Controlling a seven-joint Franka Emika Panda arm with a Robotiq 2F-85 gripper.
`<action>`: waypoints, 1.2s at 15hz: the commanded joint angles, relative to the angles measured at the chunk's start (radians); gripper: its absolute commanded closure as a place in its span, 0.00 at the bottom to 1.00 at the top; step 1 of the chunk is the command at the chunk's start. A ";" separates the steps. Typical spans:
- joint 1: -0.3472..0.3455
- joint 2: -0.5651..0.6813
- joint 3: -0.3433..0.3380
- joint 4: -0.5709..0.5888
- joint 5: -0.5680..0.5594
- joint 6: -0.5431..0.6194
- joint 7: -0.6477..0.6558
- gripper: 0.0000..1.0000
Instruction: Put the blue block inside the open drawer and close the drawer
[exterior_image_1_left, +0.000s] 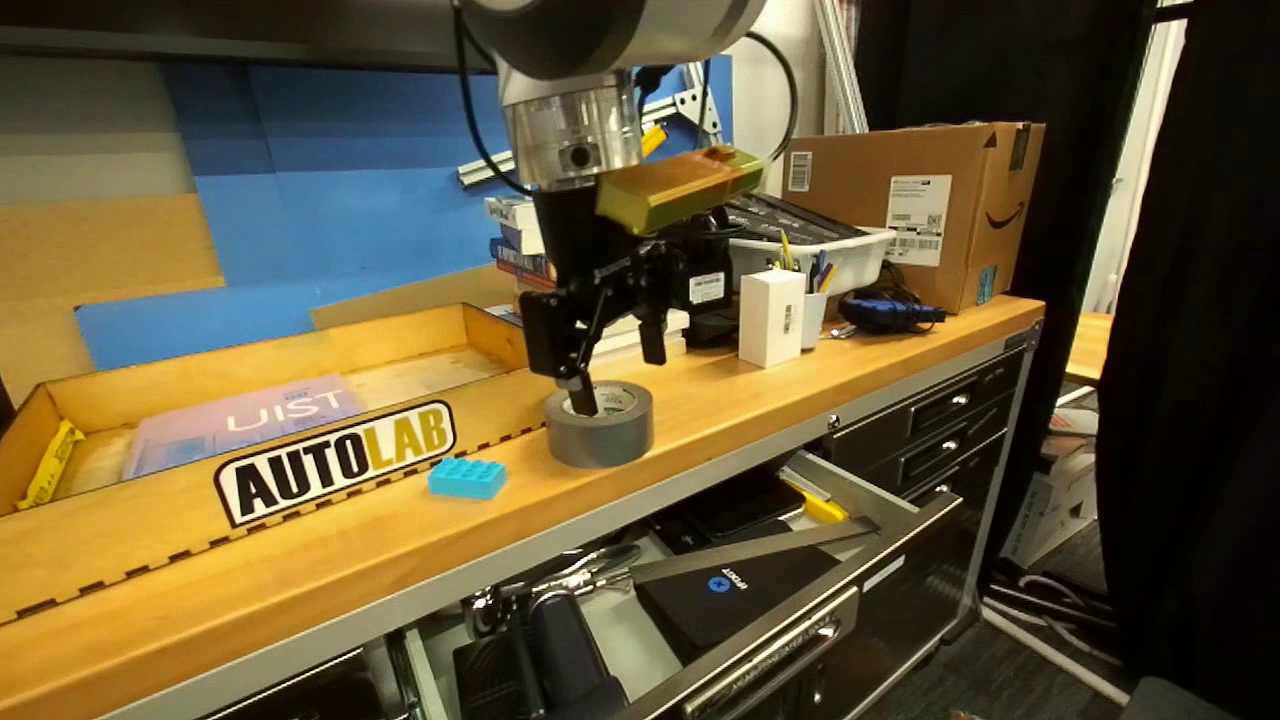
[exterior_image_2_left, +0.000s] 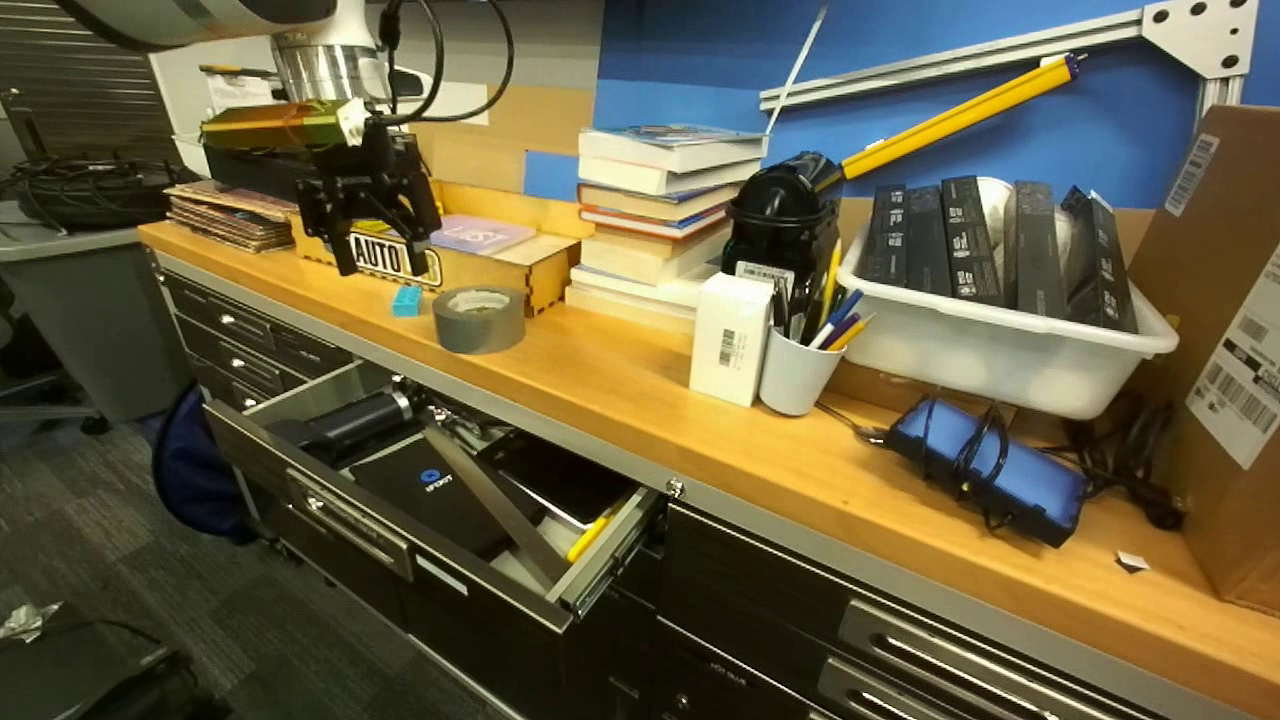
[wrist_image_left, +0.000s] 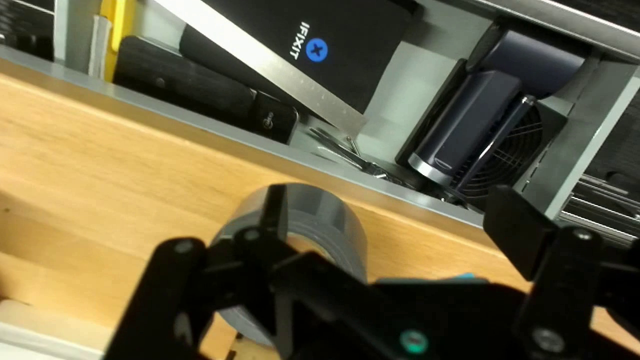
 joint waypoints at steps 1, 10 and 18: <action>0.036 0.166 0.008 0.169 -0.058 0.008 0.021 0.00; 0.094 0.428 0.010 0.388 0.033 0.040 -0.045 0.00; 0.157 0.488 -0.032 0.394 -0.009 0.193 0.100 0.27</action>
